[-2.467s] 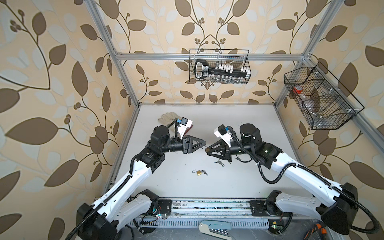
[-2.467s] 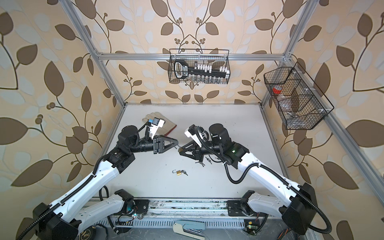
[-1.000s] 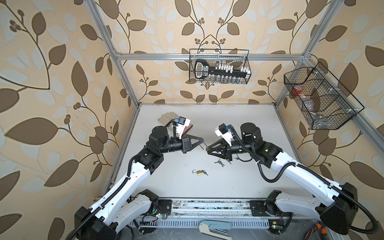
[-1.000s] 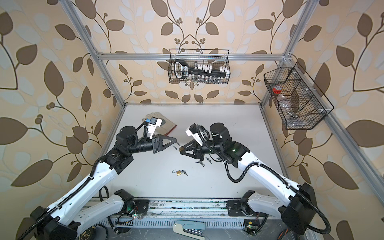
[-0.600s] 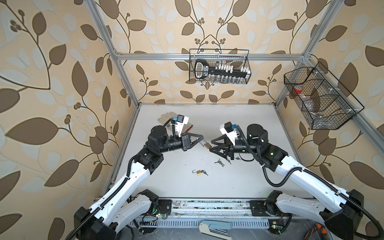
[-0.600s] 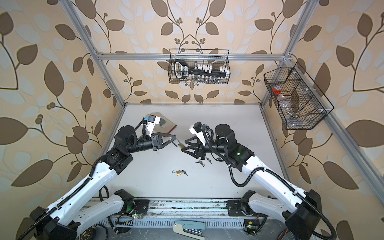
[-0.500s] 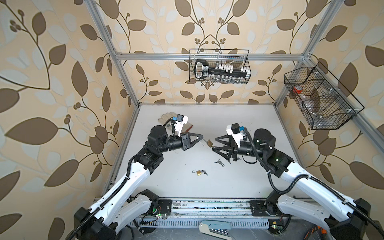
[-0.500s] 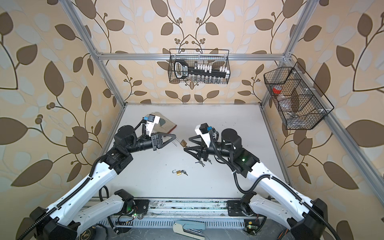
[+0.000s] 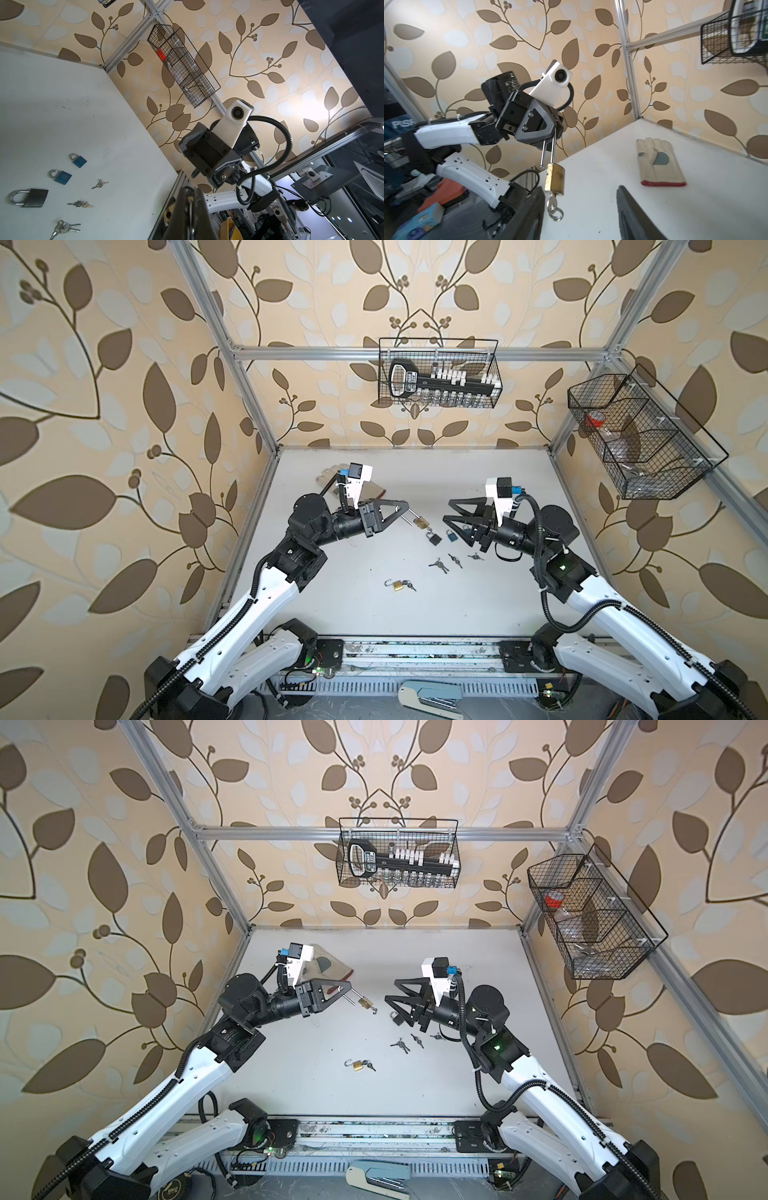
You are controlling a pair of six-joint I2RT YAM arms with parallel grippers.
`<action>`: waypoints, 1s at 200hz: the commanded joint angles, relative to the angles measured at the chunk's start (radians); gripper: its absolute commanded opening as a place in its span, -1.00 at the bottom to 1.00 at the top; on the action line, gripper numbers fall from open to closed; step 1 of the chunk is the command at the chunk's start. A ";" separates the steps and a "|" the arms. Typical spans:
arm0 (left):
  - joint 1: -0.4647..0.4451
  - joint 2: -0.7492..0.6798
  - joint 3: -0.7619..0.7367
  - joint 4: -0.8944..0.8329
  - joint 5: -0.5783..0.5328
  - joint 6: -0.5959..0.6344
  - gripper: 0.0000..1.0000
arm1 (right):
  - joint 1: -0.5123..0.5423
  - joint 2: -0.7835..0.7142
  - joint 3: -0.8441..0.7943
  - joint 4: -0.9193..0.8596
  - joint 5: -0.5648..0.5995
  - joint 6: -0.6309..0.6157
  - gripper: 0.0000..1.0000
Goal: Lock with the key
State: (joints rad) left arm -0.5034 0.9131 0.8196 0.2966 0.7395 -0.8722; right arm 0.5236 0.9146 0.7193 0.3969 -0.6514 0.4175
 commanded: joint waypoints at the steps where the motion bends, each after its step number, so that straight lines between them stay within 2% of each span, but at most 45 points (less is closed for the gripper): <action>1: -0.029 -0.018 0.007 0.122 -0.009 -0.022 -1.00 | -0.007 0.063 0.003 0.197 -0.206 0.119 0.14; 28: -0.048 -0.008 0.009 0.122 -0.017 -0.019 -1.00 | 0.012 0.065 0.032 0.130 -0.188 0.046 0.16; 56: -0.061 -0.001 0.016 0.119 -0.022 -0.011 -1.00 | 0.093 0.070 0.072 -0.047 -0.066 -0.111 0.12; 98: -0.065 -0.011 0.019 0.099 -0.032 0.002 -1.00 | 0.104 0.064 0.051 -0.047 -0.011 -0.113 -0.10; 126: -0.067 -0.011 0.022 0.088 -0.034 0.008 -1.00 | 0.106 0.065 0.059 -0.061 -0.017 -0.121 -0.27; 200: -0.070 -0.005 0.024 0.088 -0.035 0.009 -1.00 | 0.124 0.082 0.080 -0.073 -0.039 -0.128 -0.45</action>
State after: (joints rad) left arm -0.5583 0.9184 0.8196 0.3248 0.7017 -0.8814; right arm 0.6415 0.9909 0.7589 0.3313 -0.6846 0.3016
